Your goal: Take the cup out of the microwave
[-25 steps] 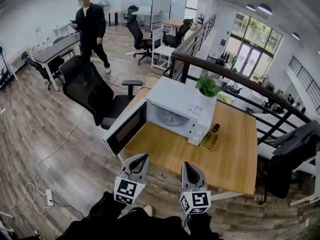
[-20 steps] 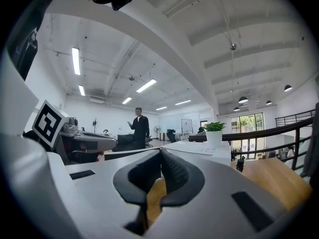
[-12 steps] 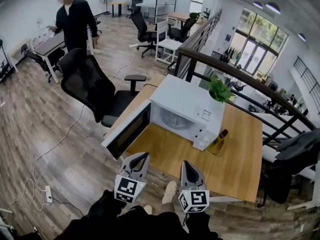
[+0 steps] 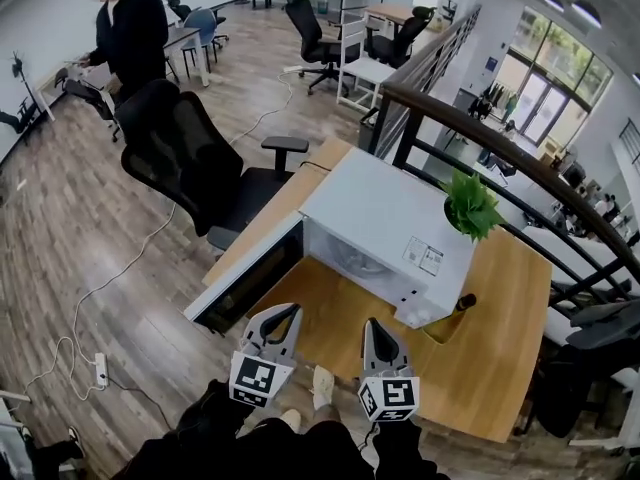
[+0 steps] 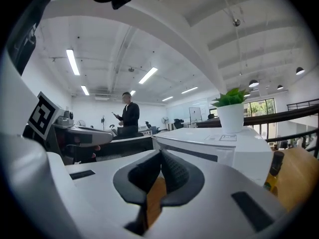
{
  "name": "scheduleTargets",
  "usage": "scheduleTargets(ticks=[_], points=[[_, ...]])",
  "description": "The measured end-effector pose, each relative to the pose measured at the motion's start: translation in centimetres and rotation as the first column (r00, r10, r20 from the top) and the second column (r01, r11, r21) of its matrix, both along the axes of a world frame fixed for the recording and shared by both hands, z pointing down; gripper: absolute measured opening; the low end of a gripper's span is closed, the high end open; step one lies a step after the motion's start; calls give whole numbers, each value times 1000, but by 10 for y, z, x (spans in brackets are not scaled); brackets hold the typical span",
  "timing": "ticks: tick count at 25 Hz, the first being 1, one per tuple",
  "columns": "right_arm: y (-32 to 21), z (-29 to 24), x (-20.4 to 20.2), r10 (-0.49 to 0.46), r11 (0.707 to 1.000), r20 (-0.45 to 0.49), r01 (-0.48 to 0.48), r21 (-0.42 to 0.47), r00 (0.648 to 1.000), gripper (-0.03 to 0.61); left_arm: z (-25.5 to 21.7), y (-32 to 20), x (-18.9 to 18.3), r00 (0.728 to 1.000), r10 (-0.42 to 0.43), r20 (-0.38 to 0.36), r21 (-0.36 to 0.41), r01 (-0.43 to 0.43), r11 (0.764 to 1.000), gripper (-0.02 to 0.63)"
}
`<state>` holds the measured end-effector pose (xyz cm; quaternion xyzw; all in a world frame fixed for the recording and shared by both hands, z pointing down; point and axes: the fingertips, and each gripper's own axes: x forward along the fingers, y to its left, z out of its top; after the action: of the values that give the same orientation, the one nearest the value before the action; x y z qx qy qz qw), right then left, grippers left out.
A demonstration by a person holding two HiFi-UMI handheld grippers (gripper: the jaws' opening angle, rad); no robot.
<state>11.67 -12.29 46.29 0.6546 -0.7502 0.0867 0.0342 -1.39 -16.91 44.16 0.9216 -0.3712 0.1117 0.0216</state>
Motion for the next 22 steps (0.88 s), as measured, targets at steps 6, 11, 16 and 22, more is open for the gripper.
scheduleTargets(ticks=[6, 11, 16, 22], points=[[-64, 41, 17, -69, 995, 14, 69, -66, 998, 17, 33, -57, 21, 998, -56, 27, -56, 57, 997, 26], [-106, 74, 23, -119, 987, 39, 123, -106, 992, 17, 64, -93, 28, 994, -99, 46, -101, 103, 989, 27], [-142, 105, 19, -176, 974, 95, 187, -128, 980, 99, 93, -119, 27, 989, -131, 68, -146, 140, 979, 26], [-182, 136, 20, -207, 961, 129, 226, -158, 970, 184, 119, -141, 26, 984, -159, 83, -182, 172, 968, 28]])
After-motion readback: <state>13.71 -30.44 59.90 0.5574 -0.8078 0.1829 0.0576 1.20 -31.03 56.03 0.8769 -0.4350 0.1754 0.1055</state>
